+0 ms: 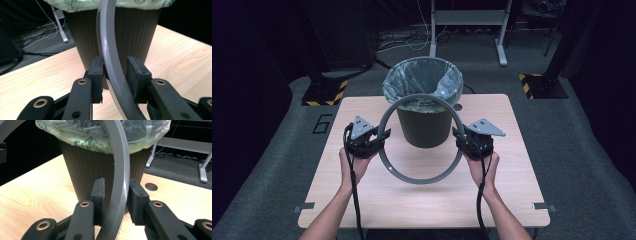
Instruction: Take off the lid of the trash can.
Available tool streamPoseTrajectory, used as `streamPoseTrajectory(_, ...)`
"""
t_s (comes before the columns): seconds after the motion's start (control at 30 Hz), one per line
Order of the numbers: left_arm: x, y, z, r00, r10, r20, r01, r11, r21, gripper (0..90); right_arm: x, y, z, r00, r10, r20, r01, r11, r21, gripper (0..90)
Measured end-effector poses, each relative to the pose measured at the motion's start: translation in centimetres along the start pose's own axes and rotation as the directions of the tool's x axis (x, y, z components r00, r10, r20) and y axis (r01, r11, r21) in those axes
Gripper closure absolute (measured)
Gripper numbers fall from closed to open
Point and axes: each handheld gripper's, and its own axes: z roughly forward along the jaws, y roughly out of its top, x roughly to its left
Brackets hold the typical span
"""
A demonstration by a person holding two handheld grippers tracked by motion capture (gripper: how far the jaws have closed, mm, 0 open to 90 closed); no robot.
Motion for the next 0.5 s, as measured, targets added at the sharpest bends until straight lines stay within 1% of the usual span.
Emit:
streamPoseTrajectory(0.03,0.0,-0.2,0.0,1.0,-0.004,0.003,0.004,1.0,-0.001,66.9,0.1,-0.2,-0.1,1.0,0.004,-0.004,-0.004,1.0,0.0,69.4)
streamPoseTrajectory(0.07,-0.1,-0.4,-0.1,1.0,-0.002,0.001,0.002,1.0,0.0,67.0,0.3,-0.6,-0.2,1.0,-0.006,0.001,0.006,1.0,-0.004,69.4)
streamPoseTrajectory(0.13,-0.2,-0.8,-0.2,0.9999,-0.008,0.007,0.008,1.0,-0.004,67.1,0.4,-0.7,-0.3,1.0,-0.008,0.001,0.008,1.0,-0.005,69.4)
streamPoseTrajectory(0.17,-0.3,-1.0,-0.3,1.0,-0.004,0.003,0.004,1.0,-0.004,67.2,0.6,-1.1,-0.5,0.9999,-0.015,0.007,0.015,1.0,-0.007,69.5)
streamPoseTrajectory(0.23,-0.5,-1.4,-0.4,1.0,-0.001,-0.003,0.001,1.0,-0.007,67.3,0.7,-1.2,-0.5,0.9999,-0.015,0.006,0.015,1.0,-0.006,69.6)
streamPoseTrajectory(0.33,-0.7,-2.0,-0.6,1.0,-0.007,-0.004,0.007,0.9999,-0.01,67.3,1.0,-1.6,-0.8,0.9998,-0.017,0.005,0.017,1.0,-0.007,69.6)
streamPoseTrajectory(0.4,-0.8,-2.4,-0.7,1.0,-0.005,-0.008,0.005,1.0,-0.008,67.4,1.1,-2.0,-0.8,0.9998,-0.017,0.003,0.017,1.0,-0.008,69.6)
streamPoseTrajectory(0.5,-1.0,-3.2,-0.6,0.9999,-0.003,-0.013,0.003,1.0,-0.002,67.7,1.5,-2.9,-0.8,0.9995,-0.028,0.011,0.028,1.0,-0.003,70.1)
